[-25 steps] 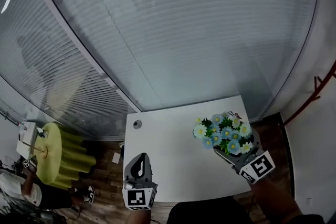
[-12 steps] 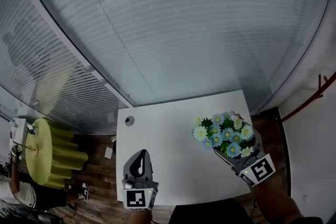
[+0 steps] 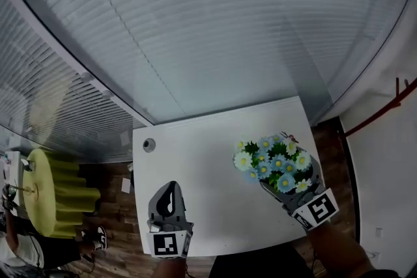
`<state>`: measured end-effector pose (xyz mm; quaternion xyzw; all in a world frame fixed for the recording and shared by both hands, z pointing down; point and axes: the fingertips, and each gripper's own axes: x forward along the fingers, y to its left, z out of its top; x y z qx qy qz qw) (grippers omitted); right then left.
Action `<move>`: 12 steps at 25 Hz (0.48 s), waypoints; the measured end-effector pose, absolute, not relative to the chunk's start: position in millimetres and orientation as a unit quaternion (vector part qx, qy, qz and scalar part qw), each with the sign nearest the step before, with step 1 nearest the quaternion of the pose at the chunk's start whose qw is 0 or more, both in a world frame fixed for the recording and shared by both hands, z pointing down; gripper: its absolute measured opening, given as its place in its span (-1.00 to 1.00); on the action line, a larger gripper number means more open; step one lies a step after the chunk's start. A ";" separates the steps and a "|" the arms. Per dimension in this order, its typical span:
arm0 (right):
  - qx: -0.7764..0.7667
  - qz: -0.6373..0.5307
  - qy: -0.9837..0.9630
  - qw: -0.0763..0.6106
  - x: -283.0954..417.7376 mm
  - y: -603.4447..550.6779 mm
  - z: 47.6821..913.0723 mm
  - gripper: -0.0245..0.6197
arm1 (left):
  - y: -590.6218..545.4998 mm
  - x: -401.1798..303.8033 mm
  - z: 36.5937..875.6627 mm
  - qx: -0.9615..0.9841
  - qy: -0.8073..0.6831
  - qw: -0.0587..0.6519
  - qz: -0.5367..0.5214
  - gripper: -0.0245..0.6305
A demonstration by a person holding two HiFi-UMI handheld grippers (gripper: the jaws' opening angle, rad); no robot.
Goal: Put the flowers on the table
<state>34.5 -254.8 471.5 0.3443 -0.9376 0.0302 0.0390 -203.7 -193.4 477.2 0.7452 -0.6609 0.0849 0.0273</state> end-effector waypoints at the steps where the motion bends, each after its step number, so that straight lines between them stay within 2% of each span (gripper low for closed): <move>1: 0.344 0.033 -0.937 0.040 32.5 -253.9 475.2 0.60 | -192.7 -204.4 480.6 0.745 -0.660 0.029 0.086 -0.91; 12: 0.344 0.055 -0.936 0.055 9.7 -257.8 518.7 0.60 | -203.9 -213.9 511.7 0.754 -0.648 0.053 0.092 -0.91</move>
